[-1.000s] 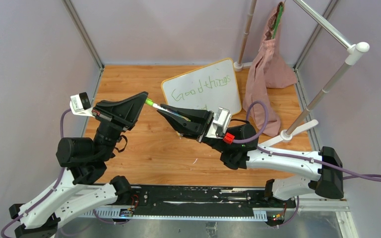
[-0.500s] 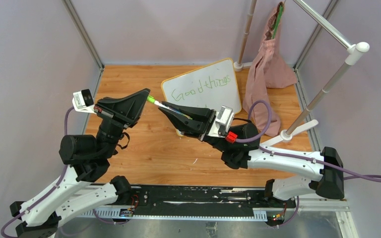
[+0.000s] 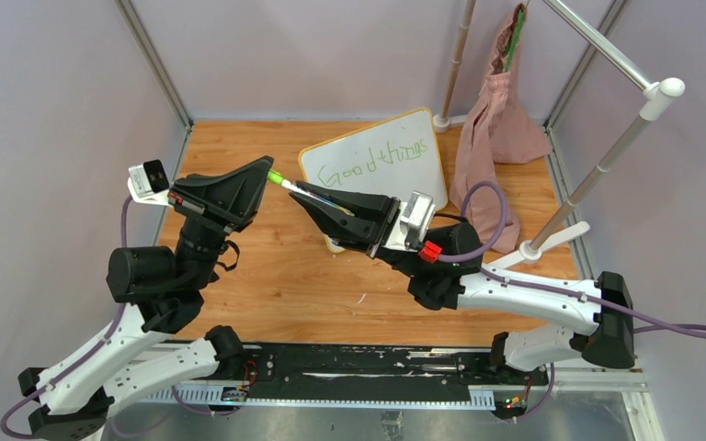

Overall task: Write a sentence on the whiteboard
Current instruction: Place the whiteboard marker at the center of the board.

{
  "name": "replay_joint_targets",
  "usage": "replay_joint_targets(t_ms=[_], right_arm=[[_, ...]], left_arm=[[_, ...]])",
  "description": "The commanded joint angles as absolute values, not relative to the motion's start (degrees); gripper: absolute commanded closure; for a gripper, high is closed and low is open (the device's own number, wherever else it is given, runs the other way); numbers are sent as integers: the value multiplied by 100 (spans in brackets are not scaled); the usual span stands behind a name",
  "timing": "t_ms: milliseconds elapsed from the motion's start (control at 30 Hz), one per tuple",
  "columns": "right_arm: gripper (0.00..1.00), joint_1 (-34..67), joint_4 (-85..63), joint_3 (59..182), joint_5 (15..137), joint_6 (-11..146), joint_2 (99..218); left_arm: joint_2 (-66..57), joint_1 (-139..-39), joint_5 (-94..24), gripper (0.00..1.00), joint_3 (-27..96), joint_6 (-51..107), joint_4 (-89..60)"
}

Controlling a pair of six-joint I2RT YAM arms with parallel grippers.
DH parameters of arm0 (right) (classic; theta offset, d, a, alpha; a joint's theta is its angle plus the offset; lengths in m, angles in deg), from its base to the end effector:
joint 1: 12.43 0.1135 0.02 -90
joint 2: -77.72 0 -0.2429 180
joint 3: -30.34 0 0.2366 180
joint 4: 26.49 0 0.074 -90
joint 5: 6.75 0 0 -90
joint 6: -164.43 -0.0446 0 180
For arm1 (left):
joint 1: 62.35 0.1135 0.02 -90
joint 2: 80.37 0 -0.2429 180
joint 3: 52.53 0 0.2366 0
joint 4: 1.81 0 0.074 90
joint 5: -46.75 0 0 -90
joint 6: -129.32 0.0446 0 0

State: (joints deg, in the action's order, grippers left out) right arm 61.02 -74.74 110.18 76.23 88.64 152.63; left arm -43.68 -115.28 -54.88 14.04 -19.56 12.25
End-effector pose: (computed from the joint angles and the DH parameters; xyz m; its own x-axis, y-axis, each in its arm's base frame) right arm 0.0698 0.2540 0.4630 0.4597 0.6917 -0.5569 -0.8865 0.3944 -0.2420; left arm 0.0766 -0.0864 0.4582 -0.3780 -0.8908 -0.2524 0.7168 -0.1090 -0.6887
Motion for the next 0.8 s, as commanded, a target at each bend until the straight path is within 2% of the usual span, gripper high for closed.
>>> replay_joint_targets(t_ms=[0,400,567,667,700,767], right_arm=[[100,6175,-6701,11278,7357,8866,15629],[100,6131,-6255,11634,7288,8893,15708],[100,6140,-6240,11240,7306,8919,15300],[100,6140,-6005,10923,7300,8919,14914],[100,6140,-5886,10779,7299,8919,14775],[100,6144,-5692,10544,7328,8928,14438]], left_arm=[[-4019,-11850,-4513,100,1389,-2035,652],[-3956,-12108,-4609,100,1298,-1903,642],[-4512,-12114,-5381,98,958,-1511,580],[-5012,-12106,-6028,73,884,-1048,209],[-5147,-12108,-6151,60,887,-874,76],[-5346,-12107,-6393,41,943,-647,-163]])
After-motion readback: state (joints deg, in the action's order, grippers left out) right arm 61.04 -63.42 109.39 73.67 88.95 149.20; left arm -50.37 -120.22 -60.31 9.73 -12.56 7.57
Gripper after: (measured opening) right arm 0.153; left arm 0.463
